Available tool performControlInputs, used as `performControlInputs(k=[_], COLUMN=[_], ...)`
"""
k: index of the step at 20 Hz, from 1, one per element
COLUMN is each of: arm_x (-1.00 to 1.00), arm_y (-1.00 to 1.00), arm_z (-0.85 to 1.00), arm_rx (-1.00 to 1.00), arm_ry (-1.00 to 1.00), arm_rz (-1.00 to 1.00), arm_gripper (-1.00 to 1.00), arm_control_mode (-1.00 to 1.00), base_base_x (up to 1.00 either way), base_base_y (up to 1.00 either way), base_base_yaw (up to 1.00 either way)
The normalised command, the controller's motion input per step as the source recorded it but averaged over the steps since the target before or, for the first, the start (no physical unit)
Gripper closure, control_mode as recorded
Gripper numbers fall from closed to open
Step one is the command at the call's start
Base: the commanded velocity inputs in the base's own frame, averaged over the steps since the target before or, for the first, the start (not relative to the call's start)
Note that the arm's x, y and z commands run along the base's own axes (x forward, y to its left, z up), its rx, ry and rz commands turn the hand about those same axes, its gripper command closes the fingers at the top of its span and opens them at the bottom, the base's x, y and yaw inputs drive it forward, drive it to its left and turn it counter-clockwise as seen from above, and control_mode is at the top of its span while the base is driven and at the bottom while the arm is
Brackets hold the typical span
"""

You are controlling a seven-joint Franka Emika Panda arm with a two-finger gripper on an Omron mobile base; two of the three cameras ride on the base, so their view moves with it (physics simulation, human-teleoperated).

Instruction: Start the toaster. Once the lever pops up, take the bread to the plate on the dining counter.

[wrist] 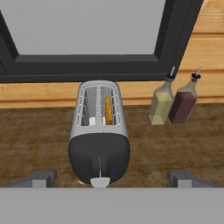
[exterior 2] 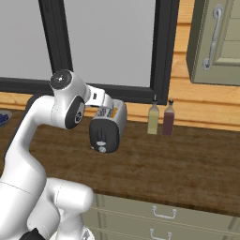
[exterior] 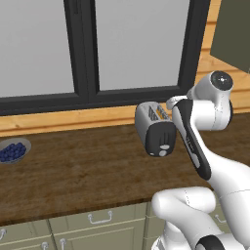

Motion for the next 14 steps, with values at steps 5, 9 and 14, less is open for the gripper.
performControlInputs(k=[5, 9, 14], arm_x=[0.0, 0.0, 0.0], arm_y=[0.0, 0.0, 0.0], arm_z=[0.0, 0.0, 0.0], arm_rx=[0.0, 0.0, 0.0], arm_ry=[0.0, 0.0, 0.0], arm_rz=[0.0, 0.0, 0.0], arm_gripper=[-1.0, -1.0, -1.0], arm_control_mode=[-1.0, -1.0, -1.0], base_base_x=[0.0, 0.0, 0.0], base_base_y=[0.0, 0.0, 0.0], base_base_yaw=[0.0, 0.0, 0.0])
